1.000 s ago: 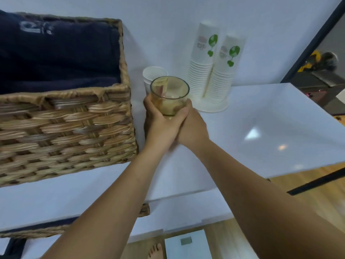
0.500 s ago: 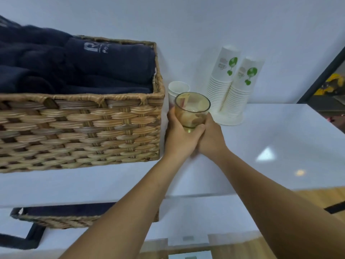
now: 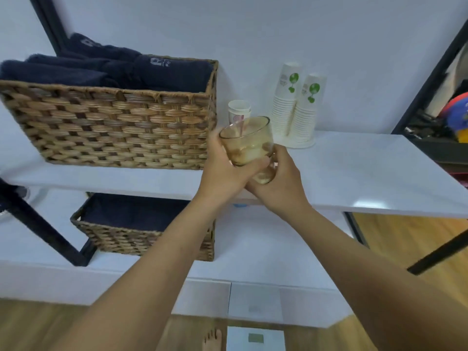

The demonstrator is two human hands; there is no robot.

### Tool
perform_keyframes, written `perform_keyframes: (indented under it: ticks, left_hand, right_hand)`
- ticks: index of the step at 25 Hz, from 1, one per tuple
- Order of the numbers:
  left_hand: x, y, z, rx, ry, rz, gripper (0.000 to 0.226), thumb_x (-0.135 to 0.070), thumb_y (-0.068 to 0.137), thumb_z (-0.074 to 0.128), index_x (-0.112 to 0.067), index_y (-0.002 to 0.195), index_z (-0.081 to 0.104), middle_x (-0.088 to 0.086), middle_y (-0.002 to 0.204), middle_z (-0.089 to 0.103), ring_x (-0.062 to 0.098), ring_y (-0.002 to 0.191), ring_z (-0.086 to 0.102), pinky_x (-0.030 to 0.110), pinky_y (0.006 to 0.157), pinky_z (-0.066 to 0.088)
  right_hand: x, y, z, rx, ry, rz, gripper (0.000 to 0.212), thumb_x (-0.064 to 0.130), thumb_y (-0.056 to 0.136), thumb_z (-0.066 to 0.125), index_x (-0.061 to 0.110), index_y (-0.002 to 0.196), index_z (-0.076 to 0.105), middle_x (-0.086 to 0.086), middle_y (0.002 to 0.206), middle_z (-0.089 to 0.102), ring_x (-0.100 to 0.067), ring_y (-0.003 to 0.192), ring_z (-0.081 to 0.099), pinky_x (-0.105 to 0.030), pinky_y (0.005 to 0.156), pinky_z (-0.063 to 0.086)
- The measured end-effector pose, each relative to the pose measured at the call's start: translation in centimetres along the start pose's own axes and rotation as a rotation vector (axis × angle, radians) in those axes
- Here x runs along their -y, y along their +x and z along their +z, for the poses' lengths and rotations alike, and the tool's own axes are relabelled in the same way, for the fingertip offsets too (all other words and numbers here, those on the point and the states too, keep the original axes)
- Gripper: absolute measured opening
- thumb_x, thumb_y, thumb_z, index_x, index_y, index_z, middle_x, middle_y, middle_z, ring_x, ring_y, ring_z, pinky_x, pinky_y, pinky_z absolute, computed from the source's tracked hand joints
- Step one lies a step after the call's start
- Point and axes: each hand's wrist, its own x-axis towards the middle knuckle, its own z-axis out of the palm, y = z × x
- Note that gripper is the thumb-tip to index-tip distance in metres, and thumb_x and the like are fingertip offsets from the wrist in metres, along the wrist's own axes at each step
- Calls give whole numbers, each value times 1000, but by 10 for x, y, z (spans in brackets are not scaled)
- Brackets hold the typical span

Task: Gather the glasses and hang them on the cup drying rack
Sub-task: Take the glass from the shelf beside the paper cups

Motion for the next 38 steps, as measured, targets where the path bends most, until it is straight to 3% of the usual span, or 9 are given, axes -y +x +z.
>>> perform_keyframes:
  ticks: [5, 8, 10, 14, 19, 25, 30, 34, 38]
  left_hand:
    - [-37, -70, -68, -190, -48, -58, 93, -38, 60, 87, -27, 136, 35, 2, 121, 59, 10, 101, 66, 28, 79, 57]
    - [-54, -108, -127, -376, -71, -101, 86, -49, 59, 83, -29, 131, 42, 1, 119, 61, 19, 103, 68, 46, 88, 56]
    - [-59, -130, -160, -473, -87, -78, 79, -50, 59, 83, -30, 126, 47, 1, 117, 63, 18, 98, 70, 44, 84, 58]
    - [-55, -166, -228, -646, -109, -10, 77, -47, 57, 87, -34, 123, 50, 13, 123, 60, 25, 102, 68, 34, 77, 58]
    - [-43, -217, -358, -764, -38, -8, 71, -49, 60, 84, -37, 120, 49, 15, 120, 60, 23, 99, 68, 40, 82, 58]
    - [-49, -278, -547, -952, -3, -35, 81, -58, 58, 80, -29, 125, 45, -7, 90, 55, 17, 89, 67, 47, 86, 57]
    - [-32, -324, -646, -958, 18, -140, 86, -58, 58, 80, -32, 130, 42, -3, 110, 59, 11, 94, 69, 45, 87, 57]
    - [-10, -351, -704, -962, 81, -241, 95, -52, 59, 83, -35, 138, 34, 6, 120, 60, 14, 103, 66, 42, 91, 55]
    - [14, -344, -738, -865, 144, -326, 102, -42, 59, 87, -40, 142, 27, 1, 120, 62, 6, 99, 65, 23, 81, 52]
  right_hand:
    - [40, -57, 37, 125, 92, -84, 78, 45, 60, 86, 27, 126, 48, 1, 115, 50, -10, 102, 54, -23, 80, 46]
    - [80, -84, 81, 247, 134, -175, 76, 46, 60, 86, 30, 124, 48, 4, 114, 50, -2, 99, 50, -13, 79, 40]
    - [103, -97, 106, 332, 242, -172, 78, 47, 59, 85, 35, 125, 45, 7, 114, 53, 4, 97, 54, -7, 77, 41]
    - [140, -118, 164, 641, 426, 18, 88, 38, 62, 90, 35, 133, 39, 8, 113, 65, -2, 91, 68, -21, 75, 53]
    - [211, -148, 276, 983, 693, 320, 69, 13, 64, 85, 22, 123, 52, -12, 109, 66, -29, 83, 70, -33, 60, 56]
    - [320, -210, 442, 1301, 810, 624, 80, 54, 75, 76, 16, 139, 49, -14, 110, 60, -27, 66, 61, -24, 41, 47]
    - [365, -247, 542, 1259, 685, 552, 47, 52, 85, 66, 16, 115, 58, -9, 85, 58, -18, 51, 51, -24, 40, 40]
    - [379, -259, 610, 1215, 615, 485, 41, 45, 83, 70, 19, 107, 51, -4, 75, 56, -15, 47, 46, -26, 44, 36]
    - [367, -241, 667, 1215, 645, 474, 45, 46, 67, 78, 24, 99, 56, 4, 70, 60, -11, 47, 44, -26, 45, 34]
